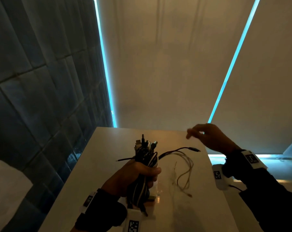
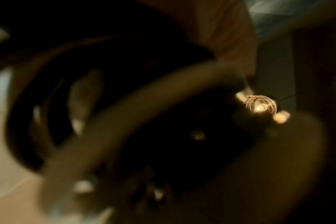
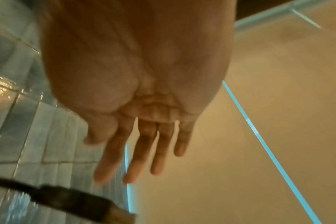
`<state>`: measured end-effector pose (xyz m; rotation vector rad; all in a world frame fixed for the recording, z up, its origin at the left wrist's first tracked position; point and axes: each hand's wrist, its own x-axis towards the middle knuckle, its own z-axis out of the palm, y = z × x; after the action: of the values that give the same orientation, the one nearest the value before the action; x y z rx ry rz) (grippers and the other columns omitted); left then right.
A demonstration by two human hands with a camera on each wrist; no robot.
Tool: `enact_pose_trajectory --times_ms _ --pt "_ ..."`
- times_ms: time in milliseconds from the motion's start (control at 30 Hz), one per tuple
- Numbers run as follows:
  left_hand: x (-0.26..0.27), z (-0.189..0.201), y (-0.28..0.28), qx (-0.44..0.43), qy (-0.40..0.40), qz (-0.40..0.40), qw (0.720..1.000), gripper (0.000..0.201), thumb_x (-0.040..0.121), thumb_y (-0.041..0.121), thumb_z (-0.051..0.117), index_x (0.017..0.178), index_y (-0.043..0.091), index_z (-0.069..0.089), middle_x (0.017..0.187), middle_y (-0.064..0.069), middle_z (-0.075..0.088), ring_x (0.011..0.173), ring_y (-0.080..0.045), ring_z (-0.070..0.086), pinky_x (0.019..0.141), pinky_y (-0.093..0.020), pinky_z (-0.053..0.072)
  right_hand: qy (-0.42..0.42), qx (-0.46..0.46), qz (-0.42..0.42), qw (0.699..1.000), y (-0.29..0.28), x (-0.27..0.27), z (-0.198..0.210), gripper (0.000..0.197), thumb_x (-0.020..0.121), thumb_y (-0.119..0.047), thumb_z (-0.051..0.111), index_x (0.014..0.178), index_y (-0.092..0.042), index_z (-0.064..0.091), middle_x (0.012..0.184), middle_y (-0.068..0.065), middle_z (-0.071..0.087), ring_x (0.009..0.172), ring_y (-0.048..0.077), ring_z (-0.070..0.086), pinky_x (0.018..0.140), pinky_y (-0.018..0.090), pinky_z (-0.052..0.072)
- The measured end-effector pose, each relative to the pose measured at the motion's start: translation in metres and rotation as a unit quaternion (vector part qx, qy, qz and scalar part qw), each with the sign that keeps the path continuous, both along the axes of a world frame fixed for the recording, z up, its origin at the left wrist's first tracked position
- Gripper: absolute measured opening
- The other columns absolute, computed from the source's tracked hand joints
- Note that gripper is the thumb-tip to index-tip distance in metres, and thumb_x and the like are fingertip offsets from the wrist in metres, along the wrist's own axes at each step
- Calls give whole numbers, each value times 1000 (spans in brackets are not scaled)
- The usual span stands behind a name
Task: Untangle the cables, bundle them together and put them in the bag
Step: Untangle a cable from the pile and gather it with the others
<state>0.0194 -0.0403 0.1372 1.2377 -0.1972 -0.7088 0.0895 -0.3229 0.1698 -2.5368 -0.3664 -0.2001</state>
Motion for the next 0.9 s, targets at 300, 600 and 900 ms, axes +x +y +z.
enact_pose_trajectory --times_ms 300,600,900 --pt "8 -6 3 1 -9 13 1000 22 64 14 78 70 12 57 58 -4 39 50 -16 37 54 -28 34 235 168 229 930 60 -28 -9 53 91 -52 50 76 -5 67 61 6 63 57 25 61 66 36 54" --pt "7 -11 8 -36 -27 66 997 6 72 16 71 68 16 66 65 -5 57 57 -17 54 61 -30 46 442 341 179 810 33 -24 -29 43 87 -48 61 67 -10 52 49 -4 30 38 7 22 38 16 23" --pt "4 -27 -35 -48 104 74 991 29 65 19 83 69 14 54 52 1 38 39 -11 38 43 -23 40 28 -5 -33 999 87 -24 7 39 96 -34 52 67 -9 60 58 -1 58 50 11 51 52 24 40"
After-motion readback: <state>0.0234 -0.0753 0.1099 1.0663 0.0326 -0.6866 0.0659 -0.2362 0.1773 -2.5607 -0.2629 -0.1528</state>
